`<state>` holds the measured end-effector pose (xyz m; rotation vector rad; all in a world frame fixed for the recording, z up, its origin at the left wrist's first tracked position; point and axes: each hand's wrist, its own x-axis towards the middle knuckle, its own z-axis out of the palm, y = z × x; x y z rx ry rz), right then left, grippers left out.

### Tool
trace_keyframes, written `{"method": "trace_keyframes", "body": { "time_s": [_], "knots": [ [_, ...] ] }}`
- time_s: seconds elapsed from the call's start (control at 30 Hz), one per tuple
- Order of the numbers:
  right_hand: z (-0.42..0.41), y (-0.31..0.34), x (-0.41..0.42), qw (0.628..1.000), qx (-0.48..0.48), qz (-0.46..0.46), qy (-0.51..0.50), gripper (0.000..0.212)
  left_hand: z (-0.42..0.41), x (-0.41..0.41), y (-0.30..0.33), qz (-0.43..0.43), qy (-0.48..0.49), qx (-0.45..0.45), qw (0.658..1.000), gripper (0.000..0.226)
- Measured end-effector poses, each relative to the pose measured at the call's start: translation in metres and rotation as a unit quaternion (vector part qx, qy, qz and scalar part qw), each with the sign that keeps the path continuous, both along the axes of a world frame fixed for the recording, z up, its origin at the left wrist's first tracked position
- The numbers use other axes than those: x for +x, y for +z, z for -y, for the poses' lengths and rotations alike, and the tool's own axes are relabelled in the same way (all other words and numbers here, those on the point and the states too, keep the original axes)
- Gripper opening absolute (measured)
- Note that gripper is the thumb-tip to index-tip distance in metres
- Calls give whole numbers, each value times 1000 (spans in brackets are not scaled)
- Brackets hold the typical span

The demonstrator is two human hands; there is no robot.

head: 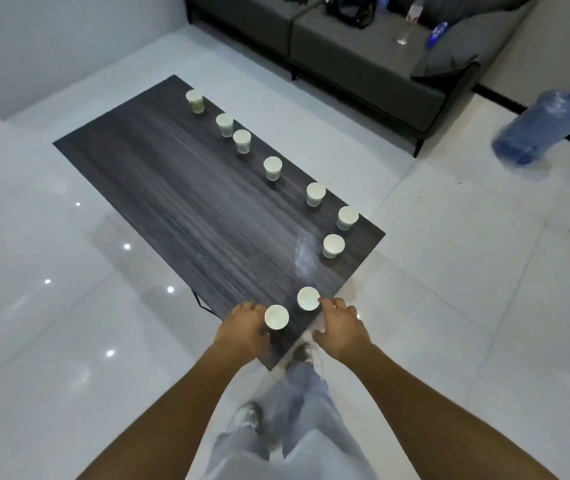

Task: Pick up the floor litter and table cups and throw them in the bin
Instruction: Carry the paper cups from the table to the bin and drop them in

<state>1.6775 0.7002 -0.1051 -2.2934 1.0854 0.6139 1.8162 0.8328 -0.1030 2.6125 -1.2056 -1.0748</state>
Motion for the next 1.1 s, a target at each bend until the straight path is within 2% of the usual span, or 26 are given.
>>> {"method": "trace_keyframes", "body": {
  "time_s": [0.17,0.33,0.5,0.7,0.77,0.9,1.1],
  "knots": [
    [53,-43,28,998,43,1,38,60,34,0,-40,-15,39,54,998,50],
    [80,-113,48,995,46,-10,88,65,59,-6,-102,-12,62,59,996,56],
    [86,-196,59,992,32,-24,117,74,69,-11,-178,33,28,67,997,63],
    [83,-266,66,981,8,-21,193,78,70,-14,-250,64,3,64,996,84],
    [81,-274,65,982,7,-4,191,72,68,-16,-263,68,-15,66,995,84],
    [82,-274,59,986,13,16,165,63,66,-14,-268,62,-46,65,995,69],
    [106,-215,73,996,35,19,83,60,91,27,-205,45,-57,49,996,66]
  ]
}}
